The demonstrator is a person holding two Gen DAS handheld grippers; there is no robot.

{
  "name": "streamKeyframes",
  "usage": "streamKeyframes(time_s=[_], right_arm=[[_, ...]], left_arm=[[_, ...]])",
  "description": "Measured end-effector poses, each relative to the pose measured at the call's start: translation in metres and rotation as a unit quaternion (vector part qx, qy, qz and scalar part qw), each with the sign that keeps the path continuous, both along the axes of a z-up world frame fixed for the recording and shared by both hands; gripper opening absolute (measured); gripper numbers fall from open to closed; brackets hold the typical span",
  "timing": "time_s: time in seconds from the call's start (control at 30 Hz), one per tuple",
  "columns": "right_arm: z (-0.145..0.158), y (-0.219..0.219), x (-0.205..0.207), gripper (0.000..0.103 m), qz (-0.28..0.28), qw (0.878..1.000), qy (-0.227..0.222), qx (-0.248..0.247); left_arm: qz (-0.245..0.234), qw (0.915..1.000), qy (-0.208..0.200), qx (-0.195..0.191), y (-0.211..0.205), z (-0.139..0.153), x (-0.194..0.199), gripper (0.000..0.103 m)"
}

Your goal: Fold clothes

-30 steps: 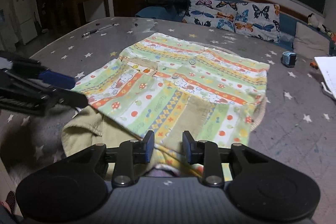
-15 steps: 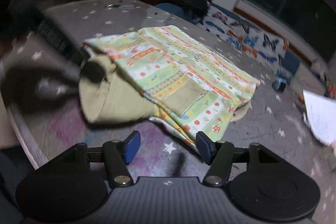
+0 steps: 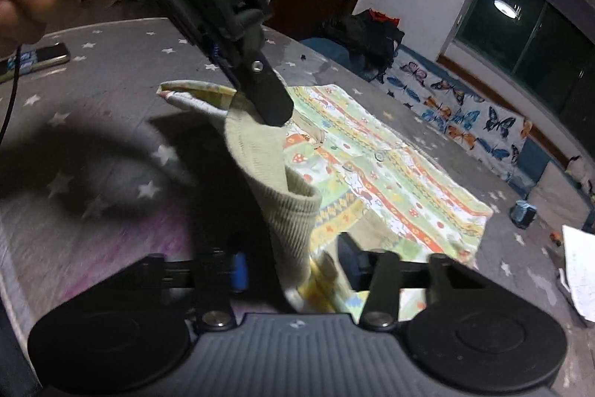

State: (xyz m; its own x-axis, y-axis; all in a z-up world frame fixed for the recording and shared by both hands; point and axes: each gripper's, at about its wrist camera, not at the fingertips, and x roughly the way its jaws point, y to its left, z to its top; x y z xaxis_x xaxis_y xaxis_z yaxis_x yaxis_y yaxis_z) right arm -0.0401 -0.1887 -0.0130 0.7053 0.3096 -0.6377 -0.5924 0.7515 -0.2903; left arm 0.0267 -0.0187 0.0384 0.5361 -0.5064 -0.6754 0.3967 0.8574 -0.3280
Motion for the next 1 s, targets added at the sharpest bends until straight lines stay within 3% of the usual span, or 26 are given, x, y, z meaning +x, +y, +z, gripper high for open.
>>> streamKeyframes(time_s=[0.07,0.13,0.17,0.3,0.43,0.77,1.0], right_arm=[[0.007,-0.007,0.012,0.016,-0.010,0.999,0.023,0.029],[0.014,-0.013,0.024,0.013,-0.020,0.997,0.046,0.060],[0.017,-0.017,0.030,0.012,-0.026,0.995,0.058,0.075],[0.028,-0.030,0.045,0.012,-0.041,0.989,0.083,0.117],[0.033,-0.035,0.052,0.012,-0.050,0.985,0.089,0.138],[0.036,-0.035,0.062,0.012,-0.069,0.976,0.111,0.173],[0.044,-0.042,0.072,0.012,-0.090,0.971,0.107,0.193]], left_arm=[[-0.002,1.0000,-0.007,0.002,0.005,-0.001,-0.002,0.018],[-0.002,0.9995,-0.026,0.018,0.011,-0.004,-0.010,0.050],[-0.002,0.9989,-0.037,0.028,0.014,-0.006,-0.014,0.054],[-0.001,0.9914,-0.084,0.100,0.014,-0.017,-0.029,0.058],[-0.007,0.9774,-0.144,0.154,0.005,-0.023,-0.041,0.065],[-0.050,0.9523,-0.225,0.200,-0.001,-0.033,-0.061,0.068],[-0.041,0.9505,-0.224,0.211,0.006,-0.040,-0.062,0.074]])
